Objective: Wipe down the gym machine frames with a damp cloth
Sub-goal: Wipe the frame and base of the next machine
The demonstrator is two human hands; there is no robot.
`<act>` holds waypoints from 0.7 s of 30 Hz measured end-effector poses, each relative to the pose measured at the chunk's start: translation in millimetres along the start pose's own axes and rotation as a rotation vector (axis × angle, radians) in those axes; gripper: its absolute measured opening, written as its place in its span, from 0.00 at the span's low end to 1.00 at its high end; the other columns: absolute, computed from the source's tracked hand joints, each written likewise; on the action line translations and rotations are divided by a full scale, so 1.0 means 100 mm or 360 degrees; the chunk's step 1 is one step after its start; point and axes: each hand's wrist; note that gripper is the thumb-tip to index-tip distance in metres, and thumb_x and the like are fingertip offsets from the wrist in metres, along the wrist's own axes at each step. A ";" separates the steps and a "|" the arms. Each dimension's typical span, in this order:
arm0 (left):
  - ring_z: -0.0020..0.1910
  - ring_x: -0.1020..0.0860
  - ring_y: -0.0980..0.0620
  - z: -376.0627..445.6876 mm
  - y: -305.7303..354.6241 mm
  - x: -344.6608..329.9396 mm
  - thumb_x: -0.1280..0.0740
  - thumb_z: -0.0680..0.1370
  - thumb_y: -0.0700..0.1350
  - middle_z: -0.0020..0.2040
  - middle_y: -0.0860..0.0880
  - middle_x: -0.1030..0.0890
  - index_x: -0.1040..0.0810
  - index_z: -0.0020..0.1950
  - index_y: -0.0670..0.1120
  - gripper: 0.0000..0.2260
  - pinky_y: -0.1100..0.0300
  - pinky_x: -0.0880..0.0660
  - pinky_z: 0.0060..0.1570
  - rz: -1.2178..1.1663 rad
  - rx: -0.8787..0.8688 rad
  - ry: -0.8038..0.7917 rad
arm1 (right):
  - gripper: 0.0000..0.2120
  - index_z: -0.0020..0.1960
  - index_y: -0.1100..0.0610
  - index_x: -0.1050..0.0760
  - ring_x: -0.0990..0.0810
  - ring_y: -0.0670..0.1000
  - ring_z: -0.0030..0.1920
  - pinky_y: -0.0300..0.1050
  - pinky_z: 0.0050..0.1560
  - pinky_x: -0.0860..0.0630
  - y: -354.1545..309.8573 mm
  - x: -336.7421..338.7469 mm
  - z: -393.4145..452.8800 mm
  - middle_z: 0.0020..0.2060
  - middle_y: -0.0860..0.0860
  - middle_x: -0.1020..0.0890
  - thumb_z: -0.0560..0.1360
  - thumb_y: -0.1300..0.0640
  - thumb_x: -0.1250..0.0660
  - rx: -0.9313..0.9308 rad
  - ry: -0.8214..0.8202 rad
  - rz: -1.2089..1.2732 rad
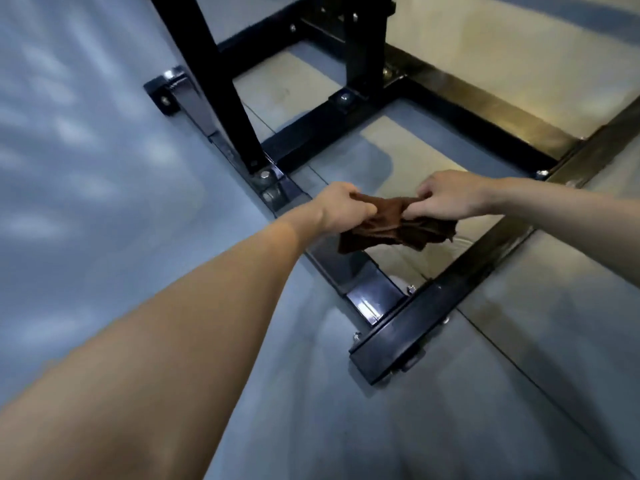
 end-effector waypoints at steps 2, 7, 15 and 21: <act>0.55 0.17 0.46 0.03 0.05 0.07 0.26 0.76 0.45 0.53 0.45 0.16 0.18 0.55 0.45 0.10 0.52 0.20 0.60 -0.0036 -0.0044 -0.0047 | 0.11 0.47 0.52 0.18 0.17 0.54 0.47 0.47 0.45 0.25 0.03 0.06 -0.07 0.44 0.52 0.15 0.77 0.45 0.30 0.0024 -0.0040 0.0098; 0.50 0.16 0.47 -0.14 0.01 0.13 0.28 0.78 0.42 0.52 0.42 0.15 0.20 0.54 0.43 0.06 0.49 0.17 0.56 -0.0068 0.0032 -0.0113 | 0.15 0.49 0.49 0.16 0.16 0.50 0.45 0.46 0.45 0.23 -0.08 0.07 -0.32 0.43 0.47 0.14 0.77 0.38 0.29 0.0022 -0.0146 0.0369; 0.40 0.16 0.49 -0.34 -0.24 -0.08 0.31 0.79 0.40 0.46 0.44 0.17 0.25 0.56 0.43 0.08 0.55 0.17 0.39 -0.0254 -0.0023 -0.0375 | 0.08 0.48 0.54 0.22 0.17 0.48 0.39 0.40 0.40 0.23 -0.18 -0.45 -0.49 0.39 0.49 0.15 0.80 0.49 0.33 -0.0166 0.0141 0.0418; 0.41 0.20 0.48 -0.47 -0.28 -0.18 0.29 0.76 0.42 0.44 0.47 0.18 0.28 0.54 0.46 0.11 0.53 0.23 0.42 -0.0023 -0.0468 0.0260 | 0.14 0.46 0.60 0.20 0.16 0.54 0.32 0.49 0.32 0.19 -0.47 -0.55 -0.67 0.36 0.58 0.14 0.83 0.57 0.42 -0.0339 0.0221 0.1542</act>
Point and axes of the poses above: each hand's wrist, its own z-axis towards the middle knuckle, its own x-axis out of the back of the hand, y = z × x
